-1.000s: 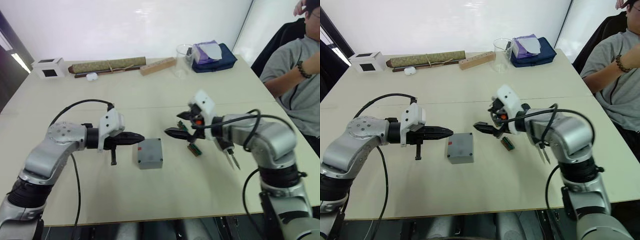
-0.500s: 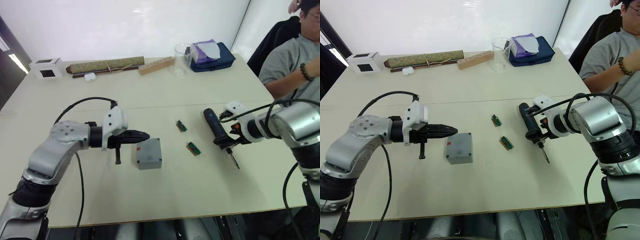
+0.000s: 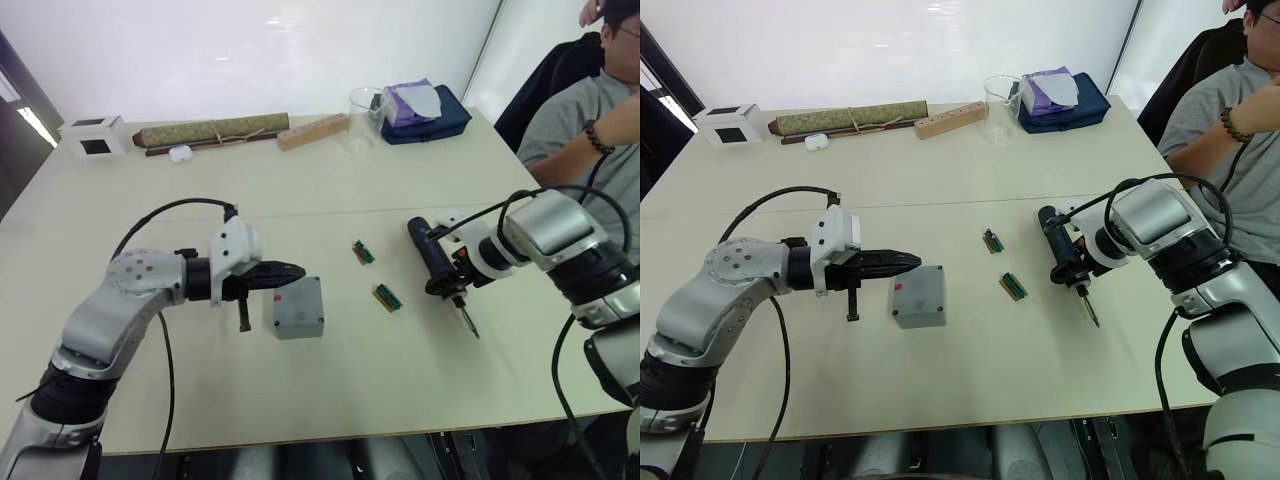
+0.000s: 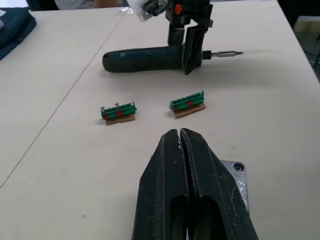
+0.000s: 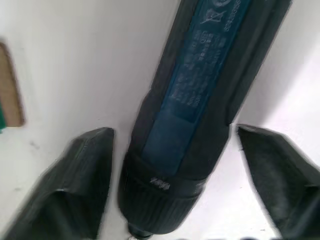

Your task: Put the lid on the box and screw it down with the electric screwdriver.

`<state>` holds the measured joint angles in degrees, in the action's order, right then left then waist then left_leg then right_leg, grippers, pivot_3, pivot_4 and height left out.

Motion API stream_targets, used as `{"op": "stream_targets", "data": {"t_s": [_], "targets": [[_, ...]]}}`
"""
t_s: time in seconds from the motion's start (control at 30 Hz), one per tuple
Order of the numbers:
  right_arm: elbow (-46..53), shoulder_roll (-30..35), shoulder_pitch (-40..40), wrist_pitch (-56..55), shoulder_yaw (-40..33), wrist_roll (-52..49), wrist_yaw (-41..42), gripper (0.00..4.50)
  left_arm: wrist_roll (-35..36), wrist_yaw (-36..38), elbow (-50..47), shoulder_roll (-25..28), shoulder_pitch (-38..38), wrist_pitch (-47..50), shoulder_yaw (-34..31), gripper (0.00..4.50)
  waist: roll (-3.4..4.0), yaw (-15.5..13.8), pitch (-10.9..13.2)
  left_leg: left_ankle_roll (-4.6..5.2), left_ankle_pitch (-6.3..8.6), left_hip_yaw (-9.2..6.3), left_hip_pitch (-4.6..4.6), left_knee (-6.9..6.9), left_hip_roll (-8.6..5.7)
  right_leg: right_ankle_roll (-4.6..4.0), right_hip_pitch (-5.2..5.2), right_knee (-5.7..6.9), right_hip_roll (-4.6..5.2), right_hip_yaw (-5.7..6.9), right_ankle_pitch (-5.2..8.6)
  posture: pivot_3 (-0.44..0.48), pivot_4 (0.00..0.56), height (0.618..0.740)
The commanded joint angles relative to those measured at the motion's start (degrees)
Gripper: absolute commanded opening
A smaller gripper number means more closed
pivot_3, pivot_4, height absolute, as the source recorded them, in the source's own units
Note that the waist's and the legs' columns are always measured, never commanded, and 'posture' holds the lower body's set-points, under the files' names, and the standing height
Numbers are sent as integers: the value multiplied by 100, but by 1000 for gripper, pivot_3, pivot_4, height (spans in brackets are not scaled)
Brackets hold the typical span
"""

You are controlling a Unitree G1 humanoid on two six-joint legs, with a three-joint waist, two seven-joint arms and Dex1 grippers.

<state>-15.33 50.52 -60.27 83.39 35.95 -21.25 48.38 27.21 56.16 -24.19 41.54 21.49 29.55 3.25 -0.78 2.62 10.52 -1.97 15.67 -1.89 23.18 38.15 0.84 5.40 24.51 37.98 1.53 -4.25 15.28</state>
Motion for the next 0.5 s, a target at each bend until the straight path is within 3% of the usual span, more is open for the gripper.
{"op": "stream_targets", "data": {"t_s": [0.03,0.1,0.3,0.5], "targets": [[-183,-175,-138,-56,219,63,313,2445,67,-173,-314,-1,-100,1,-194,0,0,1,0,0,0,0,0,0,0,0,0,0,0,0,0,0,150,736],[-300,-246,-235,-39,205,120,372,2051,82,-221,-371,16,-152,15,-212,0,-3,-1,-1,0,0,-3,0,0,1,0,0,0,-1,2,0,0,150,736],[-307,-228,-492,-13,-155,211,408,2051,103,-216,-390,122,-227,24,-256,0,-1,13,0,0,0,-1,-2,0,1,-2,0,2,-1,1,-1,0,150,736],[1034,-75,-257,-347,-1171,7,264,2051,74,-24,-155,271,-185,-46,-228,0,24,-3,24,0,0,1,20,-1,0,-1,27,7,1,0,-2,0,150,736]]}}
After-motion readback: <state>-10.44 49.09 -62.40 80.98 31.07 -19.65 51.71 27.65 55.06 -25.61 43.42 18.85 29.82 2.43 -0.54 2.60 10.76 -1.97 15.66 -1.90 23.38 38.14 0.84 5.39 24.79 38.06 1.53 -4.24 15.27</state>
